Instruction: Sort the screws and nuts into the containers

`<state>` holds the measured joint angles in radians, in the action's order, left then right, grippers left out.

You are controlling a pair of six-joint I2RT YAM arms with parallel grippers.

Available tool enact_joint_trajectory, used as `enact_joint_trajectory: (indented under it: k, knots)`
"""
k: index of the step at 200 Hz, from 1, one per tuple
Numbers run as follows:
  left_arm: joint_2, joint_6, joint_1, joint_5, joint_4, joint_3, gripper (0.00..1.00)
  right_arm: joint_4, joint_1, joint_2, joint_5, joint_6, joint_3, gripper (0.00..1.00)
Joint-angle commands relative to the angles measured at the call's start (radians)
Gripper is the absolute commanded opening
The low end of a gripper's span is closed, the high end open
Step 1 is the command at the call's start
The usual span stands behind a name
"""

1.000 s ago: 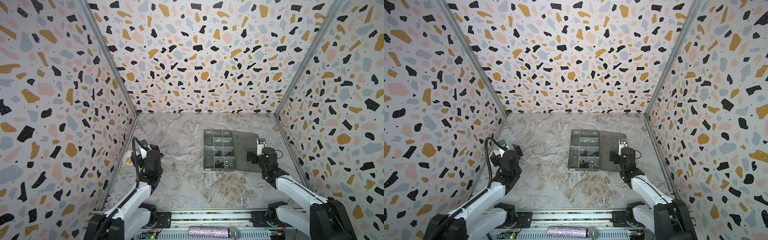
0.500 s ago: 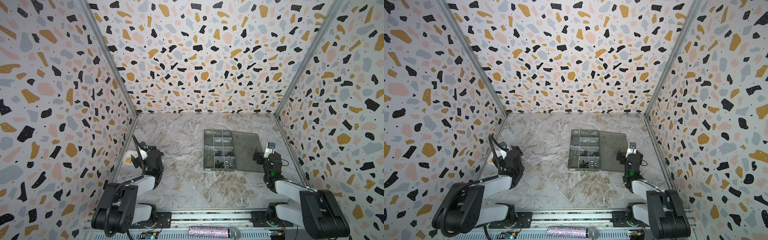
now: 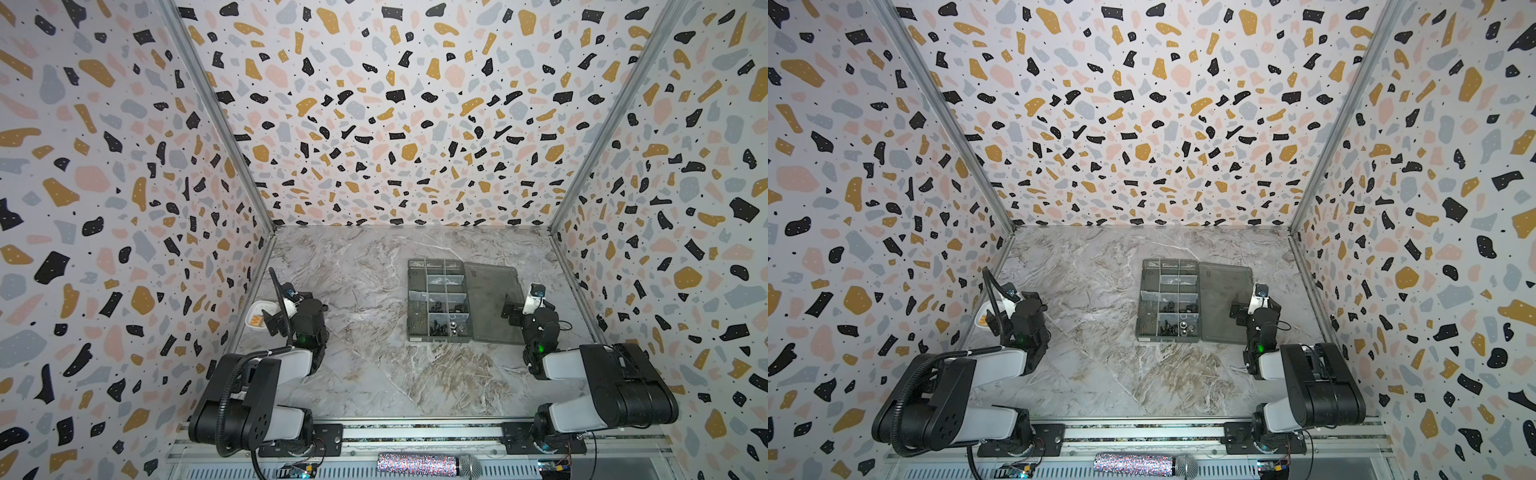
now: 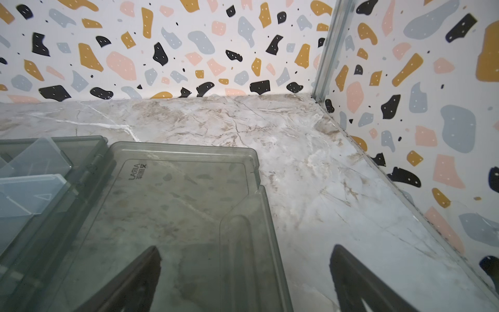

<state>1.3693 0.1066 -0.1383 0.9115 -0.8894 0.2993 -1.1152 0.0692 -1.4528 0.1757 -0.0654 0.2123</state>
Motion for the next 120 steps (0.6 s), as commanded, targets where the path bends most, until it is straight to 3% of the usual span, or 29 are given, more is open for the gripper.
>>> enact_joint_trajectory:
  k: [1, 25, 53, 79, 99, 120]
  knots:
    - [-0.010, -0.035, 0.005, -0.039, -0.187, -0.053, 1.00, -0.056, 0.003, 0.001, -0.018, 0.020, 0.023, 0.99]
    - [0.092, -0.108, -0.036, -0.036, -0.246, -0.021, 1.00, -0.058, 0.004, -0.001, -0.023, 0.020, 0.022, 0.99]
    - [0.095, -0.122, -0.056, -0.020, -0.268, -0.029, 1.00, -0.173, 0.002, -0.035, -0.047, 0.030, -0.026, 0.99]
    - [0.116, -0.123, -0.055, -0.028, -0.232, 0.001, 1.00, -0.164, 0.002, -0.032, -0.049, 0.029, -0.025, 0.99]
    - [0.095, -0.102, -0.002, -0.174, -0.161, 0.015, 1.00, -0.156, 0.003, -0.030, -0.052, 0.027, -0.025, 0.99]
    - [0.075, -0.111, 0.005, -0.215, -0.279, -0.064, 1.00, -0.156, 0.003, -0.029, -0.052, 0.027, -0.024, 0.99]
